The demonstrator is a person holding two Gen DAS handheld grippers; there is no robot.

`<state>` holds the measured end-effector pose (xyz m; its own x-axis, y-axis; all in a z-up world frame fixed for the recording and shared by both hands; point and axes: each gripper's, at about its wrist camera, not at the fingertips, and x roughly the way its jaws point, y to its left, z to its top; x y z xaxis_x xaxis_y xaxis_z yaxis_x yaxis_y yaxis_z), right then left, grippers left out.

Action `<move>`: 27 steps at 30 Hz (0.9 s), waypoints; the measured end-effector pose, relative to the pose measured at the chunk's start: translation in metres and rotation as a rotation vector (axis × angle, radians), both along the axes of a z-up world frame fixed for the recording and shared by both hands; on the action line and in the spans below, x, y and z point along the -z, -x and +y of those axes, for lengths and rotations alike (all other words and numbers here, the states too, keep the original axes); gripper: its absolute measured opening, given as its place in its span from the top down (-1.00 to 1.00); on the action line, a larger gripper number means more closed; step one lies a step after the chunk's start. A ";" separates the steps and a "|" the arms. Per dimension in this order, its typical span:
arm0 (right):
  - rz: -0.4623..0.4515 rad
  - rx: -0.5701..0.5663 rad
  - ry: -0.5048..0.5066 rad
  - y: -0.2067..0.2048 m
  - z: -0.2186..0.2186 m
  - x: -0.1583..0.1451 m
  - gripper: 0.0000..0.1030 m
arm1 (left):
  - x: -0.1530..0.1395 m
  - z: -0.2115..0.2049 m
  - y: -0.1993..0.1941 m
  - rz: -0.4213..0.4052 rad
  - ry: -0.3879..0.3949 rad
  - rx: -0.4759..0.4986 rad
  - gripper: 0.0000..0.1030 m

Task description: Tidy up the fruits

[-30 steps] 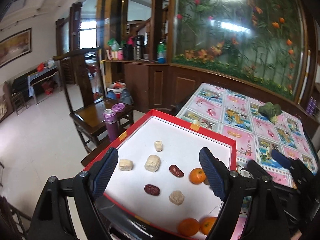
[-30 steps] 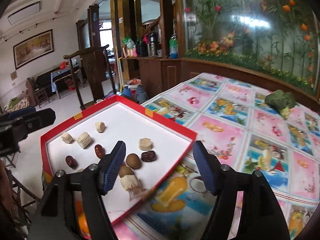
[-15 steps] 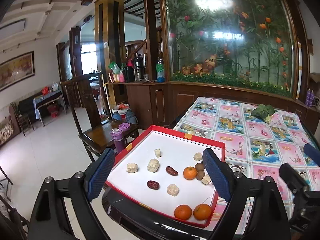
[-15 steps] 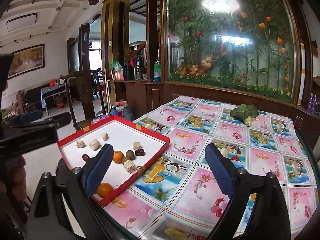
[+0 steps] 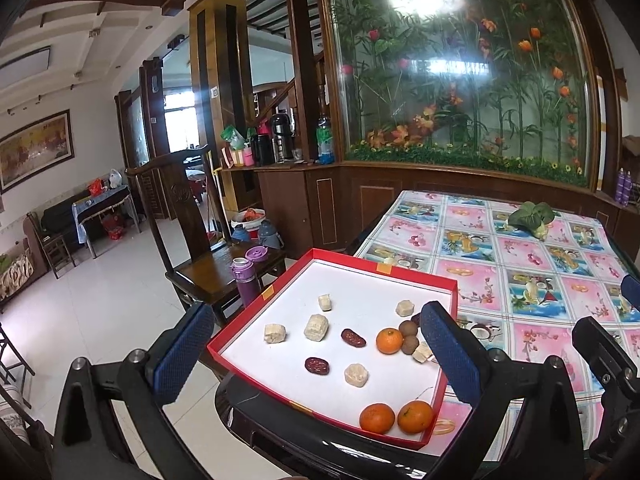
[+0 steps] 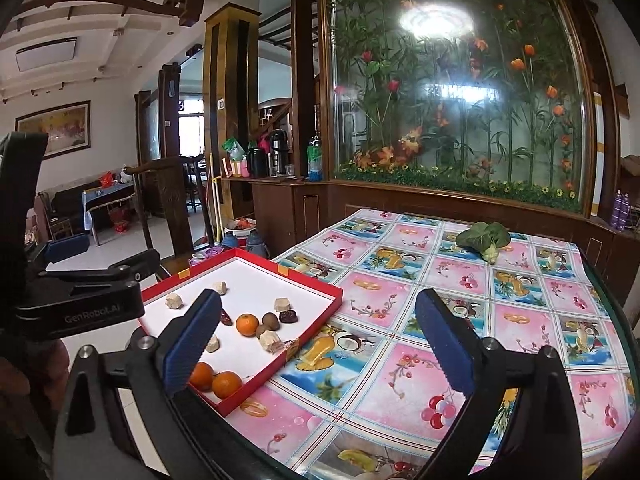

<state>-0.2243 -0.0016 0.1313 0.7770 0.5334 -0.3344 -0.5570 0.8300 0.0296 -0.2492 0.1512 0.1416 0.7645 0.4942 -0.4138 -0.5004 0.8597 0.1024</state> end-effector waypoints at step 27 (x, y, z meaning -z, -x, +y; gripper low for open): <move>0.088 0.019 -0.040 -0.017 0.005 0.000 -0.99 | 0.009 0.010 0.004 -0.005 0.002 -0.003 -0.99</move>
<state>-0.2068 0.0038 0.1313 0.7554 0.5334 -0.3805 -0.5353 0.8373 0.1110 -0.2537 0.1611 0.1330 0.7654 0.4952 -0.4109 -0.5032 0.8587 0.0976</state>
